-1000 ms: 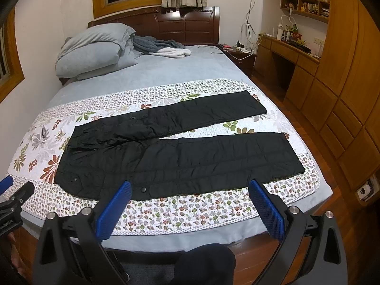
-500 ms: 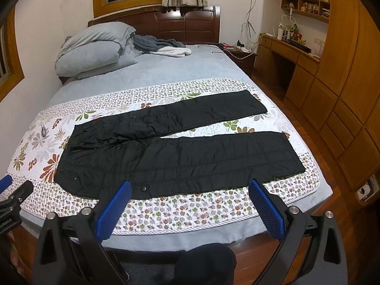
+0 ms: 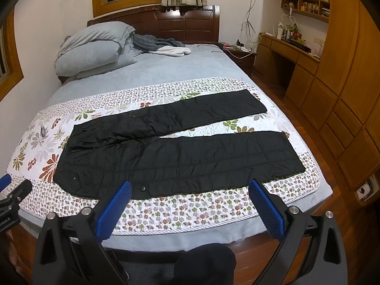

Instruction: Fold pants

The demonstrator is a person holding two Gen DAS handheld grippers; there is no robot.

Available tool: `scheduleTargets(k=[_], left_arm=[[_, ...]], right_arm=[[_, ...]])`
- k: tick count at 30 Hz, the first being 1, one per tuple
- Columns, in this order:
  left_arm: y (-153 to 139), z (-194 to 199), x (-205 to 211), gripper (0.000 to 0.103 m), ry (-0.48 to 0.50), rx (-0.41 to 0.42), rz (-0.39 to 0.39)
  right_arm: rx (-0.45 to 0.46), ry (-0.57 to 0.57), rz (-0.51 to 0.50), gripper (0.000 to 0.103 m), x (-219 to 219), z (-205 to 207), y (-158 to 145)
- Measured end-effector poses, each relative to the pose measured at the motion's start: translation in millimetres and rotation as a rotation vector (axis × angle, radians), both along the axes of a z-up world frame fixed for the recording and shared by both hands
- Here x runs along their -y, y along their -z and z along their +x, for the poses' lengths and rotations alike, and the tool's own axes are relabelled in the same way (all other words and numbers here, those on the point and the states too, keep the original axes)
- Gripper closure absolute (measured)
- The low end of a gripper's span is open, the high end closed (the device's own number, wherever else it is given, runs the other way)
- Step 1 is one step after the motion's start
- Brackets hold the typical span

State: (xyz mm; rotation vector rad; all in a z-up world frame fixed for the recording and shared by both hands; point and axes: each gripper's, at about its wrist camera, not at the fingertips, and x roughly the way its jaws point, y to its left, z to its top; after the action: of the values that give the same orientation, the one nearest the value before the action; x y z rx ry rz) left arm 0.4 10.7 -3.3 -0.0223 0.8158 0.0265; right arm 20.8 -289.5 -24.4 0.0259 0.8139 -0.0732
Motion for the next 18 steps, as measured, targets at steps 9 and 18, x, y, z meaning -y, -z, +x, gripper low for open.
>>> scheduleTargets(k=[9, 18], left_arm=[[0.6, 1.7, 5.0, 0.002, 0.001, -0.001, 0.003], [0.6, 1.8, 5.7, 0.002, -0.001, 0.003, 0.007]], right_arm=[[0.000, 0.002, -0.001, 0.003, 1.5, -0.5, 0.2], [-0.002, 0.002, -0.002, 0.003, 1.3, -0.7, -1.3]])
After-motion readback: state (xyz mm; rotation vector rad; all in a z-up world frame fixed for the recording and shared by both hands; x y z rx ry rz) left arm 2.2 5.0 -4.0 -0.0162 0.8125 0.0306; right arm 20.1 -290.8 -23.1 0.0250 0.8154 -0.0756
